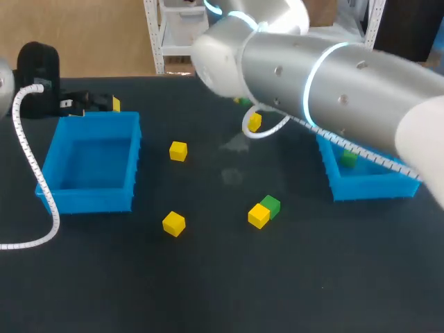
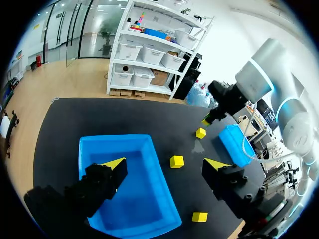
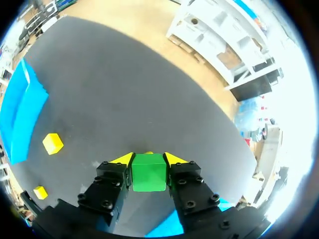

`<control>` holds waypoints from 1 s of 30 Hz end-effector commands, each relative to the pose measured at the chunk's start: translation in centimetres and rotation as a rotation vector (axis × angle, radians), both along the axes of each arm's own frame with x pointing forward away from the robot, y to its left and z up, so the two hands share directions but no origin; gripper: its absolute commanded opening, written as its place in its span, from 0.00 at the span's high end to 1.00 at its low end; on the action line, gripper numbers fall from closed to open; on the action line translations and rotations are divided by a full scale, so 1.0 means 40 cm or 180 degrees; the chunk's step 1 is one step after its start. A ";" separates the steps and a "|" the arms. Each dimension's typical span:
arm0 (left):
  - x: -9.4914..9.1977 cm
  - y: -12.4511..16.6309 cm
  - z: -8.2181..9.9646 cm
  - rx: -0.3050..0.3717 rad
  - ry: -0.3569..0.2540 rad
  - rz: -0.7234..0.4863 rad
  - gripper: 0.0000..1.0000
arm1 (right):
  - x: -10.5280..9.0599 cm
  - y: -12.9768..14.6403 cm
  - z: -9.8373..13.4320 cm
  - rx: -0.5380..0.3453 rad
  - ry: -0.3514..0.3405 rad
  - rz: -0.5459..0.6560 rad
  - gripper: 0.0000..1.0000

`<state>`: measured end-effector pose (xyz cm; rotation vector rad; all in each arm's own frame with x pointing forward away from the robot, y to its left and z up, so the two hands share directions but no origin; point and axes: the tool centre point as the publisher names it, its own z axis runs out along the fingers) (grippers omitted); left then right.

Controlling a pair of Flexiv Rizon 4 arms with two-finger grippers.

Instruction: Put the green cubes in the right bin and the yellow cubes in the left bin.

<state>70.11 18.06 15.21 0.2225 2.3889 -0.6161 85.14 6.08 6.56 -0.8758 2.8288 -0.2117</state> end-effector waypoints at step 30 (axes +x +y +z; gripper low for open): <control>-0.001 0.006 -0.004 -0.0030 -0.0022 -0.0020 0.00 | -0.367 -0.648 -0.090 0.0238 -0.0264 -0.1590 0.79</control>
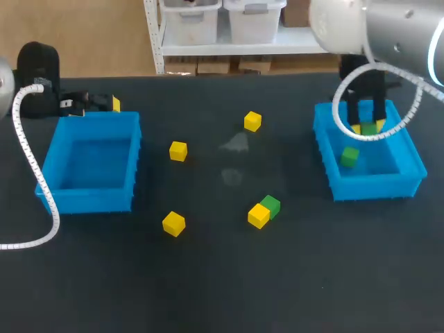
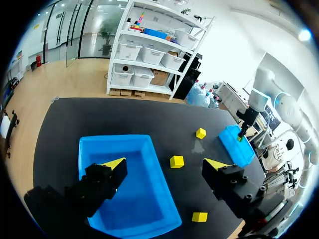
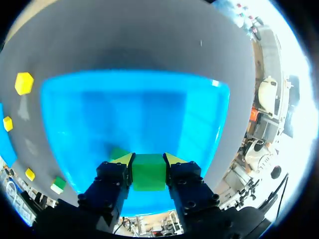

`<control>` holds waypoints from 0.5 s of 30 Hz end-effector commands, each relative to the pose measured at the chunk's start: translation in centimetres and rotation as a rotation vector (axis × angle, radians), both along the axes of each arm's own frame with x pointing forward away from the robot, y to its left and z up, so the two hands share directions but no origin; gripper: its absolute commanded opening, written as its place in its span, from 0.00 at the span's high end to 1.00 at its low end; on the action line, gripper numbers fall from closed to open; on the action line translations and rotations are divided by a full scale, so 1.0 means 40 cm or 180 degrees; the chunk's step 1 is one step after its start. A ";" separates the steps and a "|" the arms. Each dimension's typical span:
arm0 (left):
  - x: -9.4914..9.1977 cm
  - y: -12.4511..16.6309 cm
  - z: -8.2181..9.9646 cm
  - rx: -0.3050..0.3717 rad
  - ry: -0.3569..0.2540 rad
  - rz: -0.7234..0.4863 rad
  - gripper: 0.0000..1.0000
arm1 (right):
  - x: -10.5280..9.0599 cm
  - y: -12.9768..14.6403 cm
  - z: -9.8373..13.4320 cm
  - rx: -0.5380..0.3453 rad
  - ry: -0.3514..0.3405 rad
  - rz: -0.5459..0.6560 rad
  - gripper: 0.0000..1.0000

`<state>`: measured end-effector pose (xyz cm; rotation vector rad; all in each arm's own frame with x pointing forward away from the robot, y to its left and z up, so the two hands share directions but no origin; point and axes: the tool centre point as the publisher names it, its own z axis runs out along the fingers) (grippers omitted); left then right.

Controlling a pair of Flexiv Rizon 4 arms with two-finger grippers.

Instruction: Put the green cubes in the right bin and the yellow cubes in the left bin.

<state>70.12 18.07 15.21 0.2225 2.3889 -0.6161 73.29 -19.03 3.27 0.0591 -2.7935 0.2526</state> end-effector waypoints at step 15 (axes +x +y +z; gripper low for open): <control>-0.001 0.006 -0.004 -0.0030 -0.0022 -0.0020 0.00 | -0.107 0.045 0.061 0.0277 -0.1952 0.0647 0.00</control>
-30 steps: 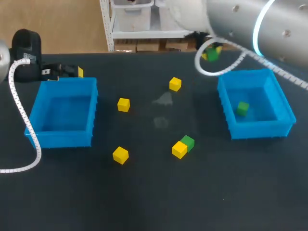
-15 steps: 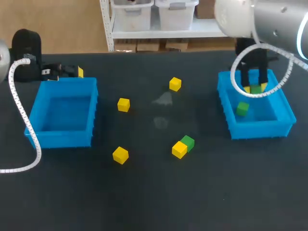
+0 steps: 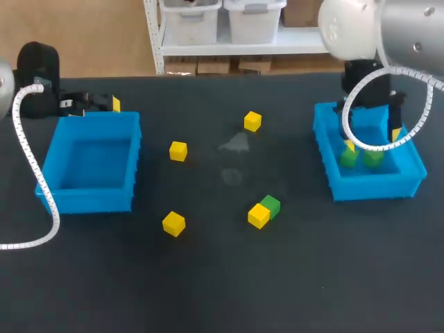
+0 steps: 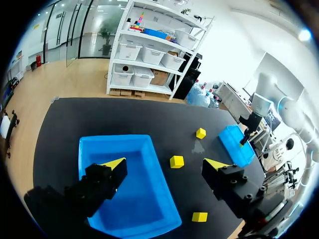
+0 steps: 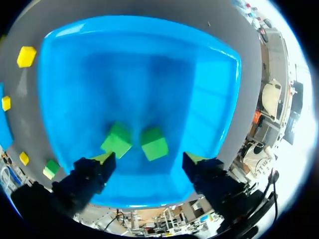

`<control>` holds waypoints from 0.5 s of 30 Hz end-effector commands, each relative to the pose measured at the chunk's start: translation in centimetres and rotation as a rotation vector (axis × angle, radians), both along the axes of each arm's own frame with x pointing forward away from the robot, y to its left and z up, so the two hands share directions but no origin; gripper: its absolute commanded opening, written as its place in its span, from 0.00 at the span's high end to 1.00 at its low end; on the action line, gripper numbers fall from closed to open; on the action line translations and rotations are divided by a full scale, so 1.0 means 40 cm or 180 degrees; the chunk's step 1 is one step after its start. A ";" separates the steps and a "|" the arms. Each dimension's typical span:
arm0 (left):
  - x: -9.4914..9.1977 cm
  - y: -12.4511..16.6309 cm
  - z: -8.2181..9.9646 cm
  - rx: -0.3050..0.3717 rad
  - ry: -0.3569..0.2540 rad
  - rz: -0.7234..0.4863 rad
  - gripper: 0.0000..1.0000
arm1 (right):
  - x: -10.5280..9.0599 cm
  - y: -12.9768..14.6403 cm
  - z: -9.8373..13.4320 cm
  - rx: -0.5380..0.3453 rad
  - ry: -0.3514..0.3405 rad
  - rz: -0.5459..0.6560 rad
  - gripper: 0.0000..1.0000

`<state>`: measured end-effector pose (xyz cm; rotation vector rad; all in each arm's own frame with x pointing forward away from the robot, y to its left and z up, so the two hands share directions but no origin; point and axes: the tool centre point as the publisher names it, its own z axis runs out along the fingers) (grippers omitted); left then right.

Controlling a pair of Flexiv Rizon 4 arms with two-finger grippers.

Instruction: Put the green cubes in the right bin and the yellow cubes in the left bin.

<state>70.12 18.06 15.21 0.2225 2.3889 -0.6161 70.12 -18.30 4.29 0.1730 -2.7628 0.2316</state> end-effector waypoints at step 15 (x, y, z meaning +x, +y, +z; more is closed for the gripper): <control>-0.001 0.006 -0.004 -0.0030 -0.0022 -0.0020 0.00 | -0.087 0.211 0.155 0.0597 -0.2559 0.1232 0.00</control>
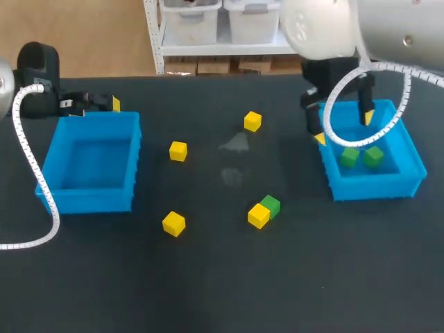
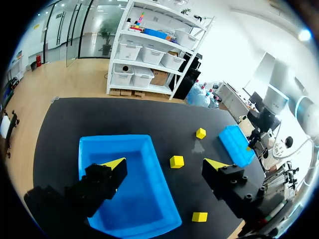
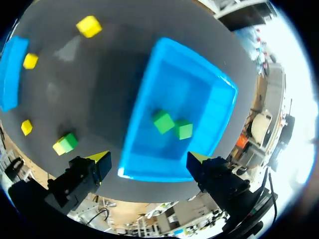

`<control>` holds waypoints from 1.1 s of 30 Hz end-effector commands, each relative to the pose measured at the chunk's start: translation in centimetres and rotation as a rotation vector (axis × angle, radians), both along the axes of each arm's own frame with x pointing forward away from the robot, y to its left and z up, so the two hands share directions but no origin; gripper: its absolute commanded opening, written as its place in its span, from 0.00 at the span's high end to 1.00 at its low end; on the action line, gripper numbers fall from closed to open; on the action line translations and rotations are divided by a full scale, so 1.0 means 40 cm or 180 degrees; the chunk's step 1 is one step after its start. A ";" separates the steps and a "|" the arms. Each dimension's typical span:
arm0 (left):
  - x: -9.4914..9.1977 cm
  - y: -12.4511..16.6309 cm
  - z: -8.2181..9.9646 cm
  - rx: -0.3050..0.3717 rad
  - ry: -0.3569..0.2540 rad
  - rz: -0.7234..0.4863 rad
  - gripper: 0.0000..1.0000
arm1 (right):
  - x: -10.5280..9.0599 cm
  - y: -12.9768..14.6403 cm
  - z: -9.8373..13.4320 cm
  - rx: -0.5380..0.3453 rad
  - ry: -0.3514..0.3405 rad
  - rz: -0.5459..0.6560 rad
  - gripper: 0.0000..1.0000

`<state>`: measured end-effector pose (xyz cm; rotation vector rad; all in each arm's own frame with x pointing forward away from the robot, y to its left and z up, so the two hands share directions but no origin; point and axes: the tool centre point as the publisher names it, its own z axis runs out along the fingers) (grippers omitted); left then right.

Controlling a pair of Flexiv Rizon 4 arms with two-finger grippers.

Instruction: Put the green cubes in the right bin and the yellow cubes in the left bin.

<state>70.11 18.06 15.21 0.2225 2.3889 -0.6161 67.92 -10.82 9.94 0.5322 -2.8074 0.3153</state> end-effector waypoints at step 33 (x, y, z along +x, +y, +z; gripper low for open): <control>-0.001 0.006 -0.004 -0.0030 -0.0022 -0.0020 0.00 | -0.152 0.183 -0.077 0.1449 -0.2823 0.0881 0.00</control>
